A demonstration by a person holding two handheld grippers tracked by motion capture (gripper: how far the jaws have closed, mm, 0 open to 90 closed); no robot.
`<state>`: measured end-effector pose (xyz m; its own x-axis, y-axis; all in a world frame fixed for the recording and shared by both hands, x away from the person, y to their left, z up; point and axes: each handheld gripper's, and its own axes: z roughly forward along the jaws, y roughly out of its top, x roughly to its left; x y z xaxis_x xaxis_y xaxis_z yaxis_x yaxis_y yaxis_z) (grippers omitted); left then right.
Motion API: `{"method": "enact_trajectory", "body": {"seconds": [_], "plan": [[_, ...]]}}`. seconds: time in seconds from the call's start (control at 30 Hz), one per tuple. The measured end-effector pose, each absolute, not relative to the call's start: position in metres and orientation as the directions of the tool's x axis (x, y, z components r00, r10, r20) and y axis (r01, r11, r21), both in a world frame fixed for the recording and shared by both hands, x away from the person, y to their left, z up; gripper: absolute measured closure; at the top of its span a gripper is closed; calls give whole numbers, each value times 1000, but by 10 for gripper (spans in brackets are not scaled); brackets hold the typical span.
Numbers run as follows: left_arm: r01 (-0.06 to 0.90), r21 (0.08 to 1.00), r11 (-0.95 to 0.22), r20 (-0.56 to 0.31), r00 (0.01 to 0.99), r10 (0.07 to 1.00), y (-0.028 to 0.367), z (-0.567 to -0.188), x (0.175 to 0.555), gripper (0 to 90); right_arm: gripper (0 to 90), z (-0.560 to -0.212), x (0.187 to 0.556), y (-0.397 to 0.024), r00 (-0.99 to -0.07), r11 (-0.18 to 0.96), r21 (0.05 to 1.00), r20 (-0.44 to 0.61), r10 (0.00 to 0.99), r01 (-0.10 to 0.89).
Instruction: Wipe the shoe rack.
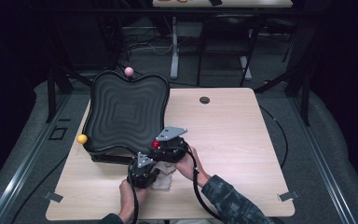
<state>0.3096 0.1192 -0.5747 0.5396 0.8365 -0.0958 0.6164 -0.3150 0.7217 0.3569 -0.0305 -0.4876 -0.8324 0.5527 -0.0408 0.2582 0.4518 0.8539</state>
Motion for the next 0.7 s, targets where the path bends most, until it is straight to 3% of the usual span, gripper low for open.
{"method": "enact_trajectory", "body": {"seconds": [0.5, 0.7], "plan": [[501, 825, -260, -60, 535, 843, 121, -543, 296, 790, 604, -488, 357, -31, -833, 450, 855, -38, 551, 259], [513, 816, -266, -63, 536, 842, 121, -548, 300, 792, 604, -488, 357, -31, -833, 453, 854, -41, 552, 258]]}}
